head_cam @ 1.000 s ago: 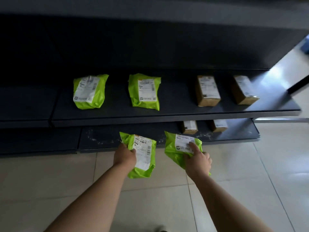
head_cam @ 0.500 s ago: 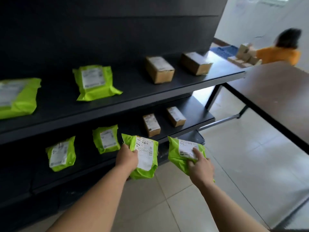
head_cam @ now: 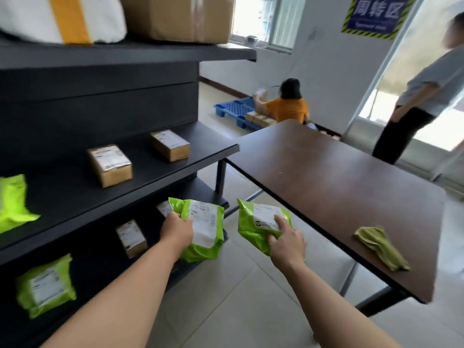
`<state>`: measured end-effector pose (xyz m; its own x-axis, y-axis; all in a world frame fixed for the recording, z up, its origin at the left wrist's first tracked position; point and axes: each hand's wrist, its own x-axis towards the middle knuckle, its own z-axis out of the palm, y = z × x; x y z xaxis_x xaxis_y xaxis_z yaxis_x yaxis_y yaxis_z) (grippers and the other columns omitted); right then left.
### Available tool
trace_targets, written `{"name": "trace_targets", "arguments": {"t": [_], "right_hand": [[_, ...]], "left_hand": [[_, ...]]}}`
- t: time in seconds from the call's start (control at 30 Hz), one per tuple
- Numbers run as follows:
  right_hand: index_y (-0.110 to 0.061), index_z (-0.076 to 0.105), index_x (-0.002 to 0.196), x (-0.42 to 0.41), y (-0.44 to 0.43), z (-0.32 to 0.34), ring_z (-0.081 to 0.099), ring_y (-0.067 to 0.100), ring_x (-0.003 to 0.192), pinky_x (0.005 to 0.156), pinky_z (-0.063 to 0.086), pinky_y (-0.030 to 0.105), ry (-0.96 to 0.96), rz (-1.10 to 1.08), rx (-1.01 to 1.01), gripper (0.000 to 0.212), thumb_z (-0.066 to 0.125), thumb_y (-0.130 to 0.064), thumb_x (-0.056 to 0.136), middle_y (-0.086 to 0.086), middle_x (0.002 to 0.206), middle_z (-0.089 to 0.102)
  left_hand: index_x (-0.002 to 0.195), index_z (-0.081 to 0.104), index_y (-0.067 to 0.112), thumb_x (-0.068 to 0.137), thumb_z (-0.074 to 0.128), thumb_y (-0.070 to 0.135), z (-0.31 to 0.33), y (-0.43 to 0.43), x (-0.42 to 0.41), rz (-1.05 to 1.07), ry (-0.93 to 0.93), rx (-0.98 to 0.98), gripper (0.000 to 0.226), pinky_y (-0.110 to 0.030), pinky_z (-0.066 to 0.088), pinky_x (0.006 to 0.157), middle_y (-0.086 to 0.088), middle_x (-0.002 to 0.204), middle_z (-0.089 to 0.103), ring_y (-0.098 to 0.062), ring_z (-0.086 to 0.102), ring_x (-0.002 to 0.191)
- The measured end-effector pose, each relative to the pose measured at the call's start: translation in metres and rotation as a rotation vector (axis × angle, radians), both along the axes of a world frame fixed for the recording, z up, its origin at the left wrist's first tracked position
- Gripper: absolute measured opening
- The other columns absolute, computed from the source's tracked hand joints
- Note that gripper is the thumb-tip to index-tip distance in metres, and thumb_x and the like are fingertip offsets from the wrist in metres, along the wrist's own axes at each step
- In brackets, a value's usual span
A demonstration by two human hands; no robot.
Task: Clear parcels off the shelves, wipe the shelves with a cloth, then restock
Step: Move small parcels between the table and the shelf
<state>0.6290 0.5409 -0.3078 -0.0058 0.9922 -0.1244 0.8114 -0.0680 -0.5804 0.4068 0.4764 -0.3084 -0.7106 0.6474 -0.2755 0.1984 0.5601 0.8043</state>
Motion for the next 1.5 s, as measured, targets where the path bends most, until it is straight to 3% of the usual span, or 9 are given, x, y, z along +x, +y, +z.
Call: {"name": "trace_targets", "arguments": {"t": [0.1,0.53,0.87,1.1,1.23,1.33,1.5], "right_hand": [[-0.039,0.037,0.143,0.043,0.031,0.015,0.040,0.037,0.118,0.107,0.032,0.040,-0.001,-0.044,0.016,0.054,0.053,-0.029,0.092,0.018,0.127,0.044],[-0.039,0.035,0.144,0.148,0.140,0.006,0.038,0.037,0.121,0.105,0.031,0.040,-0.035,-0.186,-0.035,0.056,0.053,-0.031,0.091,0.018,0.132,0.041],[-0.040,0.031,0.145,0.144,0.261,-0.021,0.037,0.037,0.122,0.106,0.030,0.039,-0.041,-0.257,-0.123,0.059,0.052,-0.027,0.091,0.016,0.136,0.038],[-0.041,0.032,0.145,0.120,0.341,-0.043,0.036,0.035,0.124,0.108,0.029,0.041,-0.036,-0.284,-0.163,0.059,0.053,-0.026,0.091,0.015,0.137,0.037],[-0.040,0.032,0.145,0.109,0.371,-0.058,0.034,0.035,0.127,0.111,0.027,0.042,-0.038,-0.281,-0.179,0.059,0.052,-0.024,0.091,0.015,0.139,0.034],[-0.040,0.031,0.145,0.103,0.390,-0.068,0.033,0.034,0.128,0.111,0.026,0.042,-0.040,-0.284,-0.190,0.059,0.051,-0.023,0.092,0.014,0.141,0.032],[-0.040,0.032,0.145,0.097,0.417,-0.086,0.031,0.034,0.128,0.111,0.025,0.043,-0.033,-0.282,-0.196,0.059,0.050,-0.020,0.092,0.013,0.142,0.030]], "left_hand": [[0.120,0.053,-0.001,0.094,0.054,0.017,0.016,0.042,0.039,-0.021,0.002,0.007,0.031,-0.040,0.044,0.097,-0.021,0.122,0.059,-0.037,0.054,0.114],[0.129,0.043,-0.005,0.098,0.044,0.010,0.027,0.182,0.139,-0.141,0.011,-0.043,0.034,-0.038,0.041,0.096,-0.023,0.132,0.050,-0.036,0.050,0.119],[0.122,0.047,-0.005,0.095,0.037,0.004,-0.003,0.322,0.142,-0.235,0.003,-0.144,0.030,-0.038,0.046,0.087,-0.024,0.123,0.054,-0.037,0.055,0.111],[0.125,0.040,-0.004,0.097,0.035,0.005,-0.031,0.407,0.124,-0.249,-0.028,-0.197,0.030,-0.032,0.038,0.080,-0.020,0.125,0.050,-0.030,0.050,0.100],[0.104,0.045,0.006,0.096,0.041,0.004,-0.046,0.440,0.115,-0.244,0.016,-0.222,0.009,-0.036,0.044,0.086,-0.026,0.123,0.055,-0.036,0.055,0.111],[0.115,0.047,-0.004,0.095,0.040,0.003,-0.061,0.456,0.110,-0.246,-0.008,-0.219,0.022,-0.036,0.044,0.083,-0.023,0.119,0.055,-0.034,0.055,0.102],[0.121,0.047,-0.001,0.095,0.042,0.007,-0.081,0.474,0.105,-0.206,-0.041,-0.188,0.027,-0.038,0.045,0.087,-0.018,0.122,0.055,-0.034,0.054,0.107]]}}
